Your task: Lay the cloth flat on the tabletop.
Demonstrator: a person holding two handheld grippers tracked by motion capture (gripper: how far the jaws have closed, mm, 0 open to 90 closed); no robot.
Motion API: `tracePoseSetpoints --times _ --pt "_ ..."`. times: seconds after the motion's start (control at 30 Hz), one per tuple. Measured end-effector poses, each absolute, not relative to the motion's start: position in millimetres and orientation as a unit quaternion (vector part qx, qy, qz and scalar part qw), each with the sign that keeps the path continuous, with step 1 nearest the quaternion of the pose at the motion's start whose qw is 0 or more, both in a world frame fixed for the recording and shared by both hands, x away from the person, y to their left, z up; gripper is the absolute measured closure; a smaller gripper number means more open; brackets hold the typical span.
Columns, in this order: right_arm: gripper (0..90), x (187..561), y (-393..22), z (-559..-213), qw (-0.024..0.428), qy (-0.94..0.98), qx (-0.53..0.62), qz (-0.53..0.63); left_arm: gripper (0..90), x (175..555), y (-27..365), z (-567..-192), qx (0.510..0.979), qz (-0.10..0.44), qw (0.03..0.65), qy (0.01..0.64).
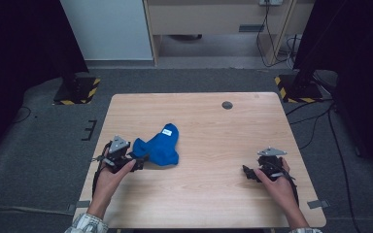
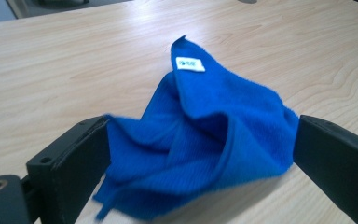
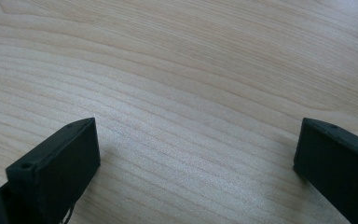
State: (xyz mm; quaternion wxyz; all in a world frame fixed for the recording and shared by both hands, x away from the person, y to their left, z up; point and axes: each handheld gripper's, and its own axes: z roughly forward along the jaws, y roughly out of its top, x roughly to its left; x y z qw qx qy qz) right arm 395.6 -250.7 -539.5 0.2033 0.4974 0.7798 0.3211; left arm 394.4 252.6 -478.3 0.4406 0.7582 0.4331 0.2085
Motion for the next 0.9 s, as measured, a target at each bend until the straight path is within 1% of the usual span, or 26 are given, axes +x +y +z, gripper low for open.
tracePoseSetpoints --times 0.17,0.27,0.5,0.63,0.73,0.77,0.83,0.9 --pt "0.4 395.2 -250.6 -539.4 0.202 0.779 0.498 0.322 3.6 413.7 240.8 -487.0 0.766 0.204 0.424 0.438" --pt "0.4 395.2 -250.6 -539.5 0.202 0.779 0.498 0.322 3.7 422.4 235.2 -498.2 0.777 0.205 0.396 0.445" --pt "0.4 395.2 -250.6 -539.4 0.202 0.779 0.498 0.322 3.8 426.4 236.6 -523.6 0.786 0.170 0.371 0.465" --pt "0.5 395.1 -250.6 -539.4 0.202 0.779 0.498 0.322 5.7 426.6 235.7 -529.6 0.791 0.166 0.362 0.464" --pt "0.5 395.1 -250.6 -539.4 0.202 0.779 0.498 0.322 9.0 427.3 235.6 -531.0 0.791 0.162 0.361 0.466" --pt "0.4 395.1 -250.6 -539.4 0.202 0.779 0.499 0.322 11.6 427.2 236.6 -530.8 0.790 0.160 0.364 0.467" --pt "0.4 395.2 -250.6 -539.4 0.202 0.779 0.498 0.322 18.8 426.1 238.6 -530.2 0.790 0.160 0.366 0.466" --pt "0.4 395.2 -250.6 -539.4 0.202 0.779 0.498 0.322 29.6 424.5 239.9 -529.5 0.790 0.156 0.371 0.462"
